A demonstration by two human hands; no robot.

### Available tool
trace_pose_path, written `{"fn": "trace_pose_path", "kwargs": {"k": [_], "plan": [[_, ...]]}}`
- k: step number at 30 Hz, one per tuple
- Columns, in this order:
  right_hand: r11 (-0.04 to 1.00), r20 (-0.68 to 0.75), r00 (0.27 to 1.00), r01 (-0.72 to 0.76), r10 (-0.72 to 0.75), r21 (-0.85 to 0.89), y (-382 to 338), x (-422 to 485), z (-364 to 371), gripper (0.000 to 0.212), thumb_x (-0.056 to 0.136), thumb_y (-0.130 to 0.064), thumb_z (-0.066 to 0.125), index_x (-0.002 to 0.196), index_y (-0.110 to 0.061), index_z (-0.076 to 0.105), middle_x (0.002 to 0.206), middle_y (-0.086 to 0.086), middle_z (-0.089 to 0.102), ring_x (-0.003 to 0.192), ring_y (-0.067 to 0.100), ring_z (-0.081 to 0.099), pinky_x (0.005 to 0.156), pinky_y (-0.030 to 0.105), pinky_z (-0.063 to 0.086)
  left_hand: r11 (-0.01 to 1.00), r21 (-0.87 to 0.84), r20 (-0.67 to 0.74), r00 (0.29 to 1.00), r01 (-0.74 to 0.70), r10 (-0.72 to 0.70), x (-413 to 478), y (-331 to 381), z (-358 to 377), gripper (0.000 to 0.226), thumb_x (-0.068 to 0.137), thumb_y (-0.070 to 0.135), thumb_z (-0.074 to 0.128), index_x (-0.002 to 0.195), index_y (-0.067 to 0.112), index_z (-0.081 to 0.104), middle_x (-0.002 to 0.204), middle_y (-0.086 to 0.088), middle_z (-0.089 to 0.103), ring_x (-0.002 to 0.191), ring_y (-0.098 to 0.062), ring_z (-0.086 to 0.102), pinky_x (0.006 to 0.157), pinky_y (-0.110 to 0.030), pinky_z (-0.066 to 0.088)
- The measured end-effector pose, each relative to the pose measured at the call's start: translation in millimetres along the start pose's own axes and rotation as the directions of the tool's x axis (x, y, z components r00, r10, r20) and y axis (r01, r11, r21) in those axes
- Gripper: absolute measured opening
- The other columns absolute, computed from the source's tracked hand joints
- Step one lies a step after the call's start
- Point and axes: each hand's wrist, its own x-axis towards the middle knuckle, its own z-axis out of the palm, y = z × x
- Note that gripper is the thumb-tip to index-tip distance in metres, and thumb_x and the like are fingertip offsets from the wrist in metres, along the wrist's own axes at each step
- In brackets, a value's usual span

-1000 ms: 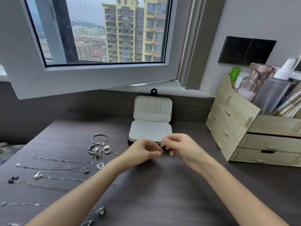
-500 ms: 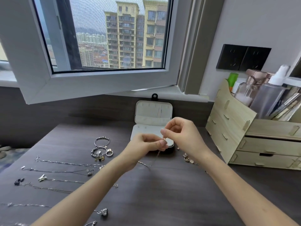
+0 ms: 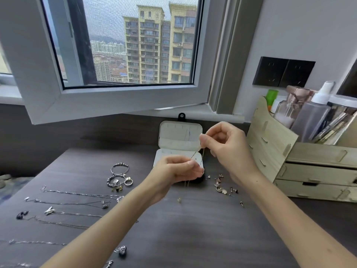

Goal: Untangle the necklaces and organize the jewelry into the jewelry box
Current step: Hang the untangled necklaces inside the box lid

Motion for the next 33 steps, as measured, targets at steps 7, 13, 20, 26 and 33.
{"fn": "trace_pose_path", "kwargs": {"k": [7,13,20,26,33], "plan": [[0.972,-0.124,0.992,0.007,0.023,0.233,-18,2,-21,0.019,0.085,-0.003,0.065,0.074,-0.011,0.053,0.056,-0.001,0.063,0.058,0.017,0.051,0.048,0.022,0.038,0.994,0.001,-0.312,0.944,0.112,-0.106,10,-21,-13,0.02,0.094,0.003,0.048,0.077,0.003,0.059,0.087,-0.015,0.069,0.085,-0.024,0.066,0.092,-0.038,0.051],[0.978,-0.16,0.969,-0.166,0.185,0.128,6,-14,-41,0.022,0.084,0.002,0.064,0.07,-0.011,0.051,0.054,0.001,0.062,0.047,0.014,0.045,0.044,0.021,0.036,0.723,-0.689,-0.331,0.907,-0.043,-0.262,22,-4,-38,0.036,0.1,0.023,0.042,0.068,0.007,0.048,0.087,-0.016,0.066,0.078,-0.03,0.067,0.067,-0.049,0.056],[0.889,-0.004,0.895,-0.443,0.445,-0.115,75,-51,-26,0.012,0.084,0.0,0.061,0.086,-0.013,0.061,0.06,0.002,0.065,0.05,0.005,0.054,0.043,0.022,0.04,0.995,0.091,-0.385,0.921,-0.029,0.062,27,29,-29,0.029,0.097,0.024,0.05,0.072,0.01,0.053,0.055,-0.002,0.043,0.047,-0.013,0.045,0.049,-0.023,0.051],[0.784,0.199,0.863,-0.296,0.465,-0.546,90,-60,-12,0.015,0.086,-0.016,0.057,0.078,-0.028,0.062,0.065,-0.009,0.065,0.063,0.002,0.058,0.067,0.022,0.047,0.61,0.792,-0.138,0.971,-0.01,0.194,31,56,-2,0.025,0.087,0.03,0.064,0.074,0.009,0.069,0.057,0.002,0.049,0.048,-0.01,0.046,0.054,-0.025,0.043],[0.918,0.221,0.907,-0.297,0.358,-0.264,57,-33,-5,0.028,0.083,-0.015,0.067,0.109,-0.024,0.061,0.104,-0.004,0.064,0.097,0.005,0.06,0.079,0.014,0.045,0.492,0.87,0.032,0.999,-0.038,0.022,31,73,22,0.006,0.078,0.016,0.07,0.077,0.014,0.065,0.056,0.006,0.043,0.054,-0.017,0.038,0.056,-0.03,0.033]]}}
